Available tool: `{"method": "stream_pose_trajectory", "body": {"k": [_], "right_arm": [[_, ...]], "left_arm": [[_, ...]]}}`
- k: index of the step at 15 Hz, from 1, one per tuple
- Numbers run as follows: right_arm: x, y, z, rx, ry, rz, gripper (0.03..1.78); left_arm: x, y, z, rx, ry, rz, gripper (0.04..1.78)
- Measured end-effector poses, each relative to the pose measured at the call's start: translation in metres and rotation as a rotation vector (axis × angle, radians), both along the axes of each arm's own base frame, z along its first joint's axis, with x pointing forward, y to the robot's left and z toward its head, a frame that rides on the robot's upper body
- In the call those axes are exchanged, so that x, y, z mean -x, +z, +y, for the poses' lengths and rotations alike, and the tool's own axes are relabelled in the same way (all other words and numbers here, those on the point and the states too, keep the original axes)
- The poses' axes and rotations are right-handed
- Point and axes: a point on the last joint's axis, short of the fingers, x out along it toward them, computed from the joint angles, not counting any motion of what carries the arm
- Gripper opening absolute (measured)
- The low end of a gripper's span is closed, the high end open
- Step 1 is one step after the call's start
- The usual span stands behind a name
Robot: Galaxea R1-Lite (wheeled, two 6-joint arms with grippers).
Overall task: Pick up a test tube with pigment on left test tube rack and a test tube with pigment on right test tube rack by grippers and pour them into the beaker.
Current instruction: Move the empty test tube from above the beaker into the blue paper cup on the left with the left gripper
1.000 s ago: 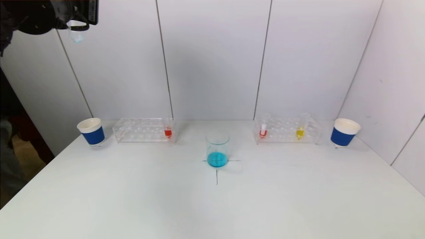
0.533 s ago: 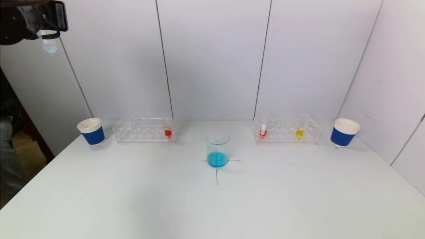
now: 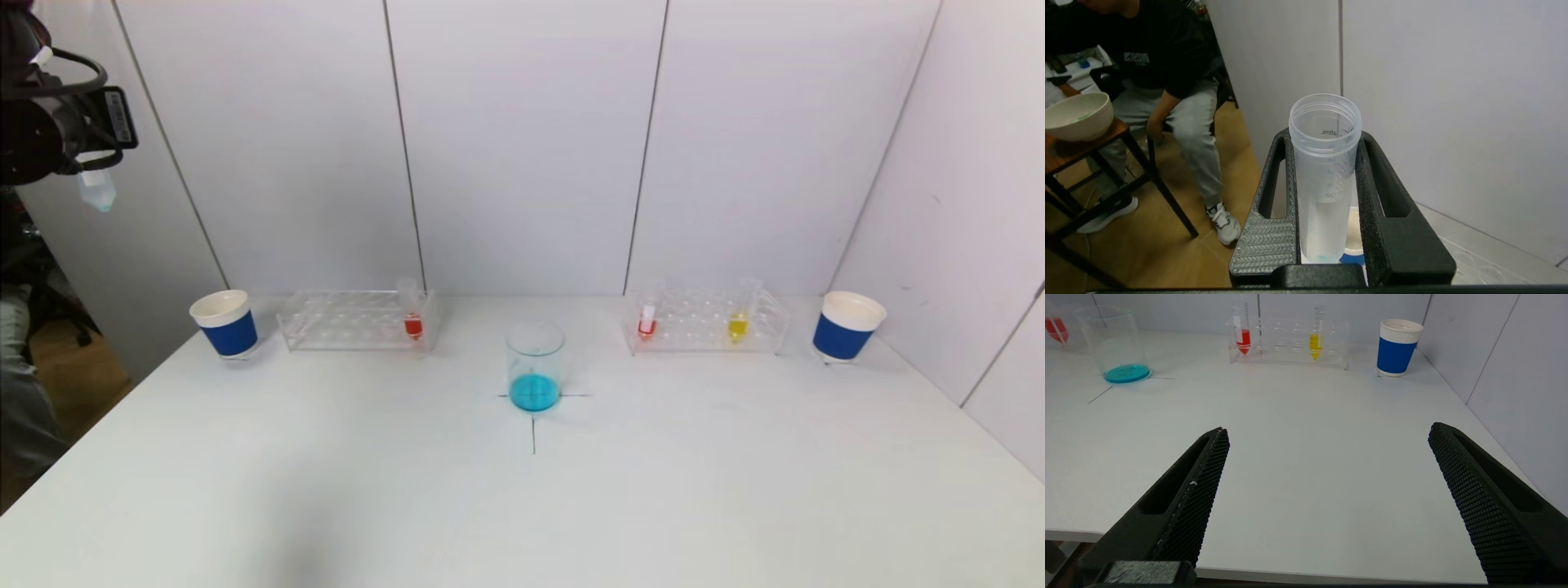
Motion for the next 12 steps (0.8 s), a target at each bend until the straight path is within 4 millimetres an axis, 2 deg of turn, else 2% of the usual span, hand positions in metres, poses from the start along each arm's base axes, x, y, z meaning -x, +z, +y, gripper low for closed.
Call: {"method": "stream_pose_trajectory", "body": {"k": [6,12], "right_arm": [[0.0,0.0,0.0,0.0,0.0,0.0,1.77],[0.0,0.0,0.0,0.0,0.0,0.0,1.77]], "left_arm": [[-0.028,-0.031,0.02,0.023,0.051,-0.028,0.43],[-0.07,-0.076,0.036,0.017,0.064,-0.05,0.43]]}}
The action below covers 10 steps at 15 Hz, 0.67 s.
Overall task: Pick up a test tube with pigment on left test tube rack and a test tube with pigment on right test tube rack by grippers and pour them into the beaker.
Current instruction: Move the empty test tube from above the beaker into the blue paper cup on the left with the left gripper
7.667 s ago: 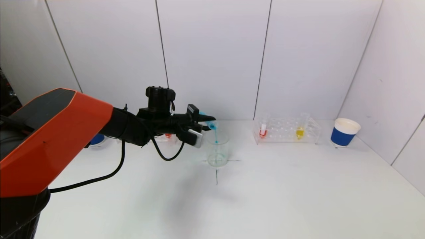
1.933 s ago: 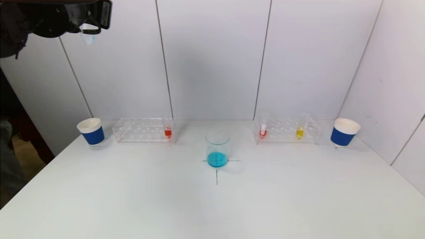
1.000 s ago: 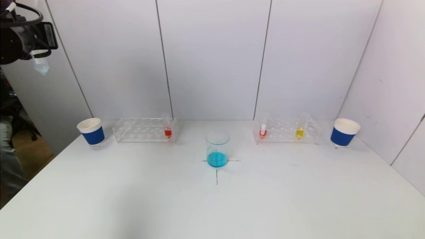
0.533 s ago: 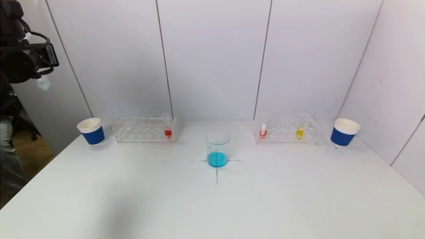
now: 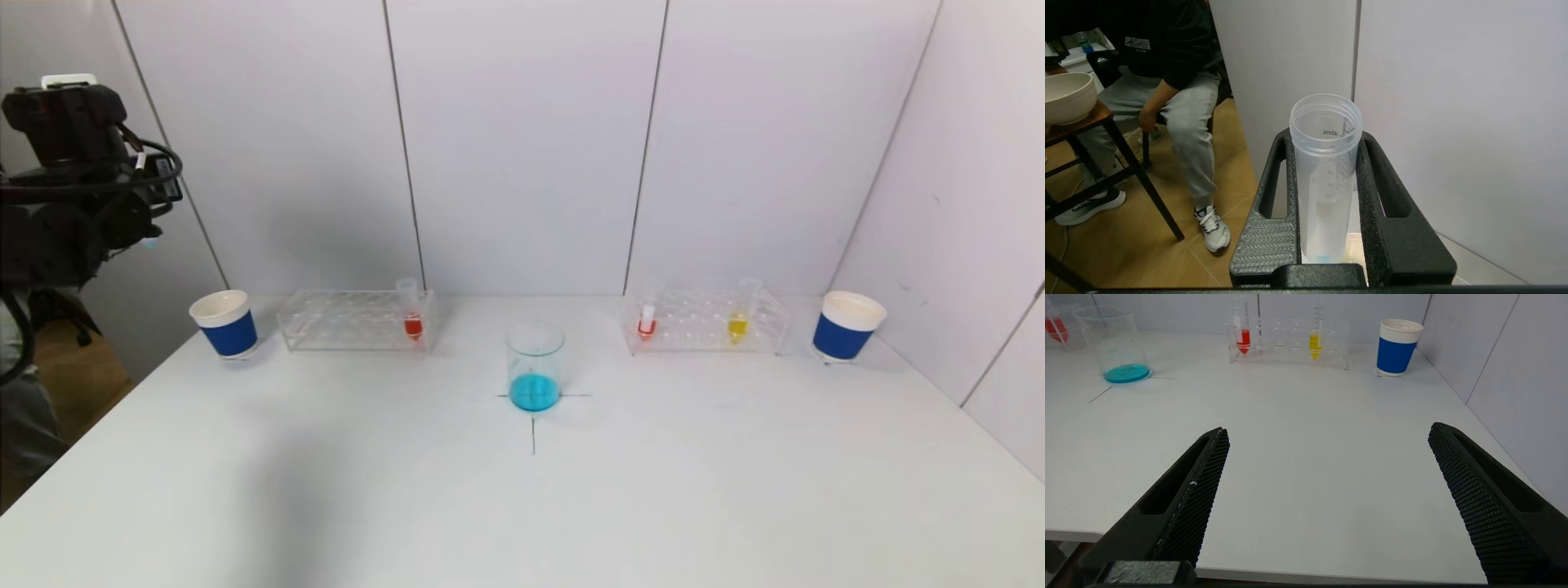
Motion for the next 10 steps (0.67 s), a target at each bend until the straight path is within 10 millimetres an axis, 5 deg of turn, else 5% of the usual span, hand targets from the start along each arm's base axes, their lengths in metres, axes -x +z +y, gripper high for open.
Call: {"method": "stream_pose_trajectory", "body": {"k": [10], "right_arm": [[0.0,0.0,0.0,0.0,0.0,0.0,1.77]], "left_arm": [[-0.041,-0.058,0.009,-0.001,-0.036,0.03,0.43]]}}
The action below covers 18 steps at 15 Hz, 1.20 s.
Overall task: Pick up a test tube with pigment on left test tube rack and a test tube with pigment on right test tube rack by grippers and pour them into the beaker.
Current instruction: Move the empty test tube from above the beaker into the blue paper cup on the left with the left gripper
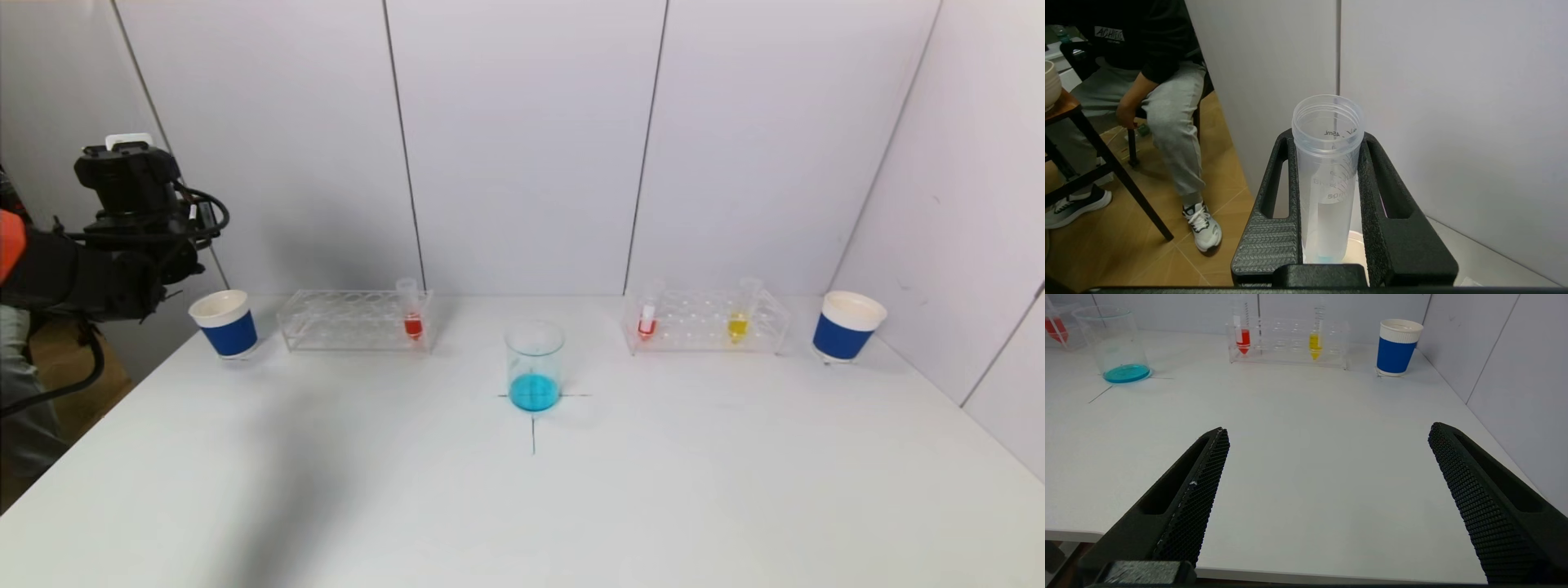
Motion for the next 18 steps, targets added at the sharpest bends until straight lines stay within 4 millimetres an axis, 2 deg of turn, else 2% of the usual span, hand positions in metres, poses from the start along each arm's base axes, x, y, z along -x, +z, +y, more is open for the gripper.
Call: {"method": "stream_pose_trajectory", "body": {"k": [5,18], "right_arm": [[0.0,0.0,0.0,0.0,0.0,0.0,1.77],[0.0,0.0,0.0,0.0,0.0,0.0,1.77]], "left_arm": [[-0.011,-0.032,0.004,-0.002,0.005,0.014,0.43],[-0.026,-0.084,0.006,0.007,-0.007,0.066,0.43]]}}
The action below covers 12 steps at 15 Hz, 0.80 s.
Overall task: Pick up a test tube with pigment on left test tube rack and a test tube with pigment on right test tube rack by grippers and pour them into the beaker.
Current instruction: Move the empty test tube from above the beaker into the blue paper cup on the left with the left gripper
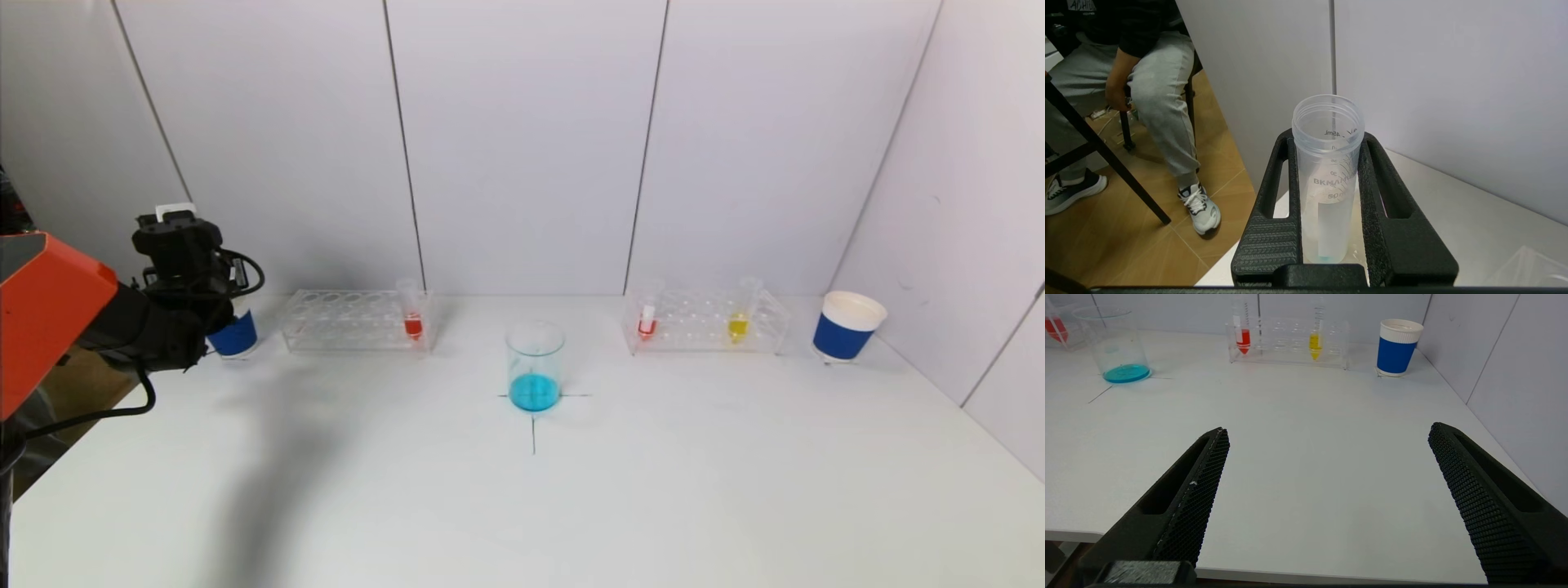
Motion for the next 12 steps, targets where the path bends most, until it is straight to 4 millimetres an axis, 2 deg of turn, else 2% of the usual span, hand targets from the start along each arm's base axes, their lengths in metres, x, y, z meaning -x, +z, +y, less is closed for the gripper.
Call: {"method": "stream_pose_trajectory", "body": {"k": [12], "right_arm": [[0.0,0.0,0.0,0.0,0.0,0.0,1.77]], "left_arm": [[-0.002,-0.014,0.0,0.001,-0.001,0.011,0.43]]}}
